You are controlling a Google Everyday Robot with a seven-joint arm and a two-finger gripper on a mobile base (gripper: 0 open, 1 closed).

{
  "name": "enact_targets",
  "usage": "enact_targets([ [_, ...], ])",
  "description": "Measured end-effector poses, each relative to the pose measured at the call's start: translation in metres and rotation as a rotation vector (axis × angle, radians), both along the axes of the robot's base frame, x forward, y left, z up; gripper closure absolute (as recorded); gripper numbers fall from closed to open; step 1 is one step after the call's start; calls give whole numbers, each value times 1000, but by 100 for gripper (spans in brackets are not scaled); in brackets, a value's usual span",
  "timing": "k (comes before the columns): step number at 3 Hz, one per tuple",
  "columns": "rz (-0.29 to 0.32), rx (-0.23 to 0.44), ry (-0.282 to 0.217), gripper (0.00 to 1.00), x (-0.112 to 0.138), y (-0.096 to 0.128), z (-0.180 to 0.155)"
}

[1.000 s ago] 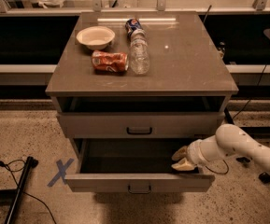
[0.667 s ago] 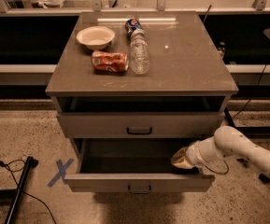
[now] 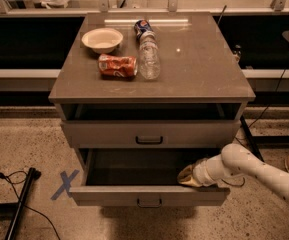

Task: Open middle drawer

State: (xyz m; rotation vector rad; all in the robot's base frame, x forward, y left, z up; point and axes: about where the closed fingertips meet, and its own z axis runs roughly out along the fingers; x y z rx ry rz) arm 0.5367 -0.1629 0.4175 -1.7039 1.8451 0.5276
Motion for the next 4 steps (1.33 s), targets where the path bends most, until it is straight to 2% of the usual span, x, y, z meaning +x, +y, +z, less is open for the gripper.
enact_targets([
  [1,100,-1,-7,100,-7,10,-4],
  [3,316,79,-49,100,-30,17,14],
  [4,332,62,-34,100,-37,16,15],
])
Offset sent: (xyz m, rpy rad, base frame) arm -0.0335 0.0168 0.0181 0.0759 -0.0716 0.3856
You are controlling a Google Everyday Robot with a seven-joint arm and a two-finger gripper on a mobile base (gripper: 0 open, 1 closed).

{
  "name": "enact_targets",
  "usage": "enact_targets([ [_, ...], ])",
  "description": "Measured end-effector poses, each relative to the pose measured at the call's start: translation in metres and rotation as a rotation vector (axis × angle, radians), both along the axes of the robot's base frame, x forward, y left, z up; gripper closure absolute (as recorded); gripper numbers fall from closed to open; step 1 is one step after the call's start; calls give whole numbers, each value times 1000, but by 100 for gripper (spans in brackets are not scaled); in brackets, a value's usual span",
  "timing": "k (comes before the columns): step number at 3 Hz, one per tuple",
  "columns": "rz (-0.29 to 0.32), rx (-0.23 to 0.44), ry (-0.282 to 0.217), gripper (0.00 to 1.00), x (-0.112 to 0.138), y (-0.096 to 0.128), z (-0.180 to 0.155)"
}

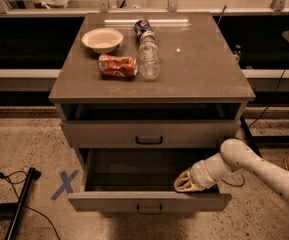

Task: Open middle drawer

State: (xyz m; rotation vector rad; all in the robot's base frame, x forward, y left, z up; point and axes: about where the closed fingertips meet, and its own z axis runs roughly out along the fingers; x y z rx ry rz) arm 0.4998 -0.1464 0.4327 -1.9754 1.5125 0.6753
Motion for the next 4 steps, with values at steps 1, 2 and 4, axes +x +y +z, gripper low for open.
enact_targets([
  [1,-53,-30,91,100,-14,3,-10],
  [2,-73,-28,135,100,-25,2,-12],
  [4,-148,-32,88,100,-8,1,-2],
])
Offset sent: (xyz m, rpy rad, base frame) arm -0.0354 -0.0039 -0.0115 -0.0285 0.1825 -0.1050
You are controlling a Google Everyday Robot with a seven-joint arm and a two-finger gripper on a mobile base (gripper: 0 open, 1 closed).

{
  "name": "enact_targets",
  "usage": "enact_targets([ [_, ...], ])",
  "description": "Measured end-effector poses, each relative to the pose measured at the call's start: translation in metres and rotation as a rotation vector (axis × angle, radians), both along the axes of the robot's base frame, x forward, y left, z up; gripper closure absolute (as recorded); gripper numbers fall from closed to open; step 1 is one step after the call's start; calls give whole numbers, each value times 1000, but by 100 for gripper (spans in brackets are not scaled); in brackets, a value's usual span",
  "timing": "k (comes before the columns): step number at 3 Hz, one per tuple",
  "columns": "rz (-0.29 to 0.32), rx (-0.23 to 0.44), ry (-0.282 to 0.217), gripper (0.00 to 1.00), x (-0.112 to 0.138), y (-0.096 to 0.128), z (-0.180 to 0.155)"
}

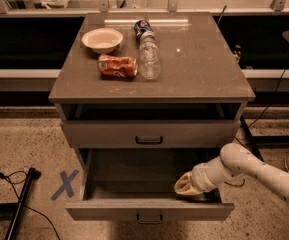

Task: Open middle drawer

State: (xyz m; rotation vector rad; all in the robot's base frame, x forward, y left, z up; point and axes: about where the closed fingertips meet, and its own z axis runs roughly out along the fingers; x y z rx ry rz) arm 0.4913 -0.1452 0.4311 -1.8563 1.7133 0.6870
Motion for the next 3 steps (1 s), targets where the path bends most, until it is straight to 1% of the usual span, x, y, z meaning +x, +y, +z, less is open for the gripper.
enact_targets([
  [1,-19,-16,19,100,9,8,-16],
  [2,-19,-11,70,100,6,21,-42],
  [3,-19,9,93,100,-10,28,-44],
])
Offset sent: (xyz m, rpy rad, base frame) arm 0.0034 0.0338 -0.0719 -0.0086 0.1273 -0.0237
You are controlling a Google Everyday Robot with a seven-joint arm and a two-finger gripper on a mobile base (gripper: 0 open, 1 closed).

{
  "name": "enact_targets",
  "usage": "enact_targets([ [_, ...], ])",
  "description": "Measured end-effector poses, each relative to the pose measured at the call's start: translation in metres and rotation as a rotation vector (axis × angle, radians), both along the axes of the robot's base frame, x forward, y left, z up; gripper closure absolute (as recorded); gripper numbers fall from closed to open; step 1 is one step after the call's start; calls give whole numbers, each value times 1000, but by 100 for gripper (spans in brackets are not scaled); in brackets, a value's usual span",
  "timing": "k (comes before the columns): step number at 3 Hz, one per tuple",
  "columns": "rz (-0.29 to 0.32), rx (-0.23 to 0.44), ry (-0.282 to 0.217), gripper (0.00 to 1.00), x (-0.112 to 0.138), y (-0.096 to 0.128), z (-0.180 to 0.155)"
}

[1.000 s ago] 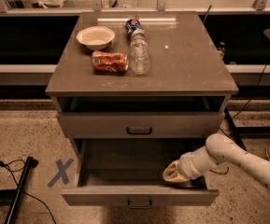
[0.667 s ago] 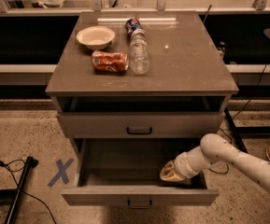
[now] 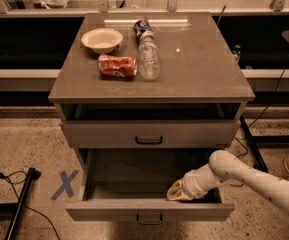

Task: Open middle drawer

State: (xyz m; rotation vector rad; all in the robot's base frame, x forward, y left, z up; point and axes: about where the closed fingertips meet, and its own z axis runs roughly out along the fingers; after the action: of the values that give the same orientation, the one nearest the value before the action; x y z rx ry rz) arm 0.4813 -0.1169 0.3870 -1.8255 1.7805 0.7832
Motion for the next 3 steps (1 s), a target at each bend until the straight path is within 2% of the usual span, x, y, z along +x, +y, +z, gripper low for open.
enact_targets([
  [1,53,35,5,100,-24,8,11],
  [3,104,79,-10,100,-34,13,27],
])
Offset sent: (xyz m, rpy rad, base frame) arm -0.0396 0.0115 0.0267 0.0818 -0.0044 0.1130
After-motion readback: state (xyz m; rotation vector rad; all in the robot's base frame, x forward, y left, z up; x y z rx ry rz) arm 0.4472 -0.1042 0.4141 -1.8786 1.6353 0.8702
